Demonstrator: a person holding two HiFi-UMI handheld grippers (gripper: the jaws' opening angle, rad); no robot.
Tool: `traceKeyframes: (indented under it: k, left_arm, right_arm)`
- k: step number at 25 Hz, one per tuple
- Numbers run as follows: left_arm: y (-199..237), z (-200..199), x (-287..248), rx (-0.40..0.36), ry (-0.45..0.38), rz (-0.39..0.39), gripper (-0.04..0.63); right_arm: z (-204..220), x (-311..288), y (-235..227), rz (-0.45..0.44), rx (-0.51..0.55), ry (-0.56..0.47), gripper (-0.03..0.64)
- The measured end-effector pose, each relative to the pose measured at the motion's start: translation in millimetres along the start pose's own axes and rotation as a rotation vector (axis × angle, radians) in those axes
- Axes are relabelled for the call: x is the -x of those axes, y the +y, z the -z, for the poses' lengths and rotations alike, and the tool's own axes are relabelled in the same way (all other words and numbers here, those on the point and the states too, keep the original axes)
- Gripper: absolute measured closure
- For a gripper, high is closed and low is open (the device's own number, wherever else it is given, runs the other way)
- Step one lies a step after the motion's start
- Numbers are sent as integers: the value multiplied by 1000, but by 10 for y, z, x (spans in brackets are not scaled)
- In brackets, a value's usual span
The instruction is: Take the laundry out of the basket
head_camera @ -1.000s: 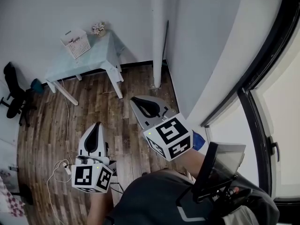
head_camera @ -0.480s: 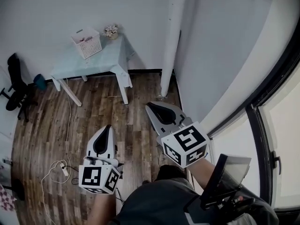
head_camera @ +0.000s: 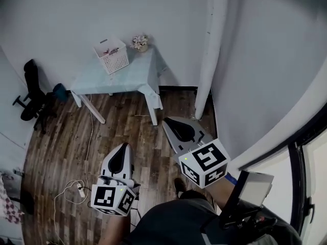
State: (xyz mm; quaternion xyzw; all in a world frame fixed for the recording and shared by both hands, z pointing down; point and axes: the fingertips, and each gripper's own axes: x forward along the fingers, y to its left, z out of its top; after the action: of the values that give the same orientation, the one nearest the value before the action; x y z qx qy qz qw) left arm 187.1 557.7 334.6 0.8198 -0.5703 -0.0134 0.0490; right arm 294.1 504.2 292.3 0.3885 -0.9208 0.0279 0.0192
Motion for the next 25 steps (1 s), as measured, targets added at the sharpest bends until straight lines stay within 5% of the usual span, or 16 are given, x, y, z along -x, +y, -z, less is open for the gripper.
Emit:
traceKeyframes:
  k: [16, 25]
  left_arm:
    - [581, -207, -1496, -33, 9, -96, 584]
    - [1037, -214, -1946, -37, 25, -118, 584]
  right_arm:
    - [-144, -1177, -1165, -103, -2, -19, 600]
    - [-93, -1897, -1429, -132, -39, -14, 600]
